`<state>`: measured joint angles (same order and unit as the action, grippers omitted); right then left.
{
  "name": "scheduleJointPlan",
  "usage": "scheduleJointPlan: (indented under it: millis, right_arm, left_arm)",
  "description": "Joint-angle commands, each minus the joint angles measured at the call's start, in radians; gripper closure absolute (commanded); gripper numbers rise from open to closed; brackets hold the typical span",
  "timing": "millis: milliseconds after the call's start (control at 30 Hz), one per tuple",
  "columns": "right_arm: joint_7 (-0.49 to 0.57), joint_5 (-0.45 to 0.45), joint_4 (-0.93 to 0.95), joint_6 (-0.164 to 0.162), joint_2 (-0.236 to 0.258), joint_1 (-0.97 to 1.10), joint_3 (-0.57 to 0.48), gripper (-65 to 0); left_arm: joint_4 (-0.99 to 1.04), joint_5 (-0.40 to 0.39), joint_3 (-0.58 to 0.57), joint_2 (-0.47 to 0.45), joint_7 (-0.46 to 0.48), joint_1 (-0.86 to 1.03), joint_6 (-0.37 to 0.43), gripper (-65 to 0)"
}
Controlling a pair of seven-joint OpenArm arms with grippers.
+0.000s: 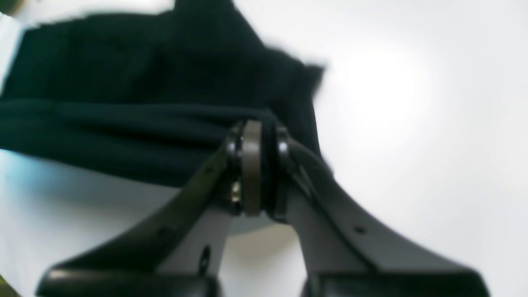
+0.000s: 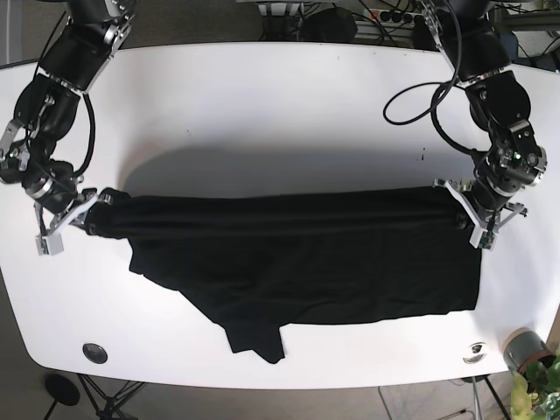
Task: Fold the T-shirt properly
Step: 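Lift the hem with both grippers and flip it over the shirt, then lay the held hem down along the collar edge with both grippers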
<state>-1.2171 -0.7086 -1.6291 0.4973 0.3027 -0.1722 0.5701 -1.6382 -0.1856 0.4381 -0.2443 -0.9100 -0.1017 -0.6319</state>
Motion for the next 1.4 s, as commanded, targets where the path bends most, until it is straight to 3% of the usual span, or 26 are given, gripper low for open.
scheduleJointPlan:
  millis: [0, 167, 600, 1000, 1367]
  right_arm:
    - [0.024, -0.019, -0.023, 0.001, 0.016, 0.024, 0.008, -2.1]
    - [0.024, -0.076, -0.047, 0.001, 0.006, 0.136, 0.063, -2.1]
    - [0.024, -0.161, -0.138, 0.001, 0.006, 0.354, 0.092, -2.1]
    - [0.024, -0.159, -0.138, 0.001, -0.029, 0.354, 0.081, -2.2]
    - [0.039, -0.151, -0.13, -0.005, -0.026, 0.353, 0.051, -2.5]
  left_arm:
    - [-0.049, 0.007, 0.035, -0.017, 0.022, 0.001, 0.007, 0.0]
    - [-0.07, 0.007, 0.089, -0.017, 0.022, 0.09, -0.066, 0.0]
    - [-0.081, 0.007, 0.195, -0.017, 0.024, 0.233, -0.066, 0.0]
    - [-0.076, 0.007, 0.262, -0.011, 0.024, 0.234, -0.066, 0.0]
    - [-0.075, 0.007, 0.268, -0.011, 0.021, 0.237, -0.066, 0.0]
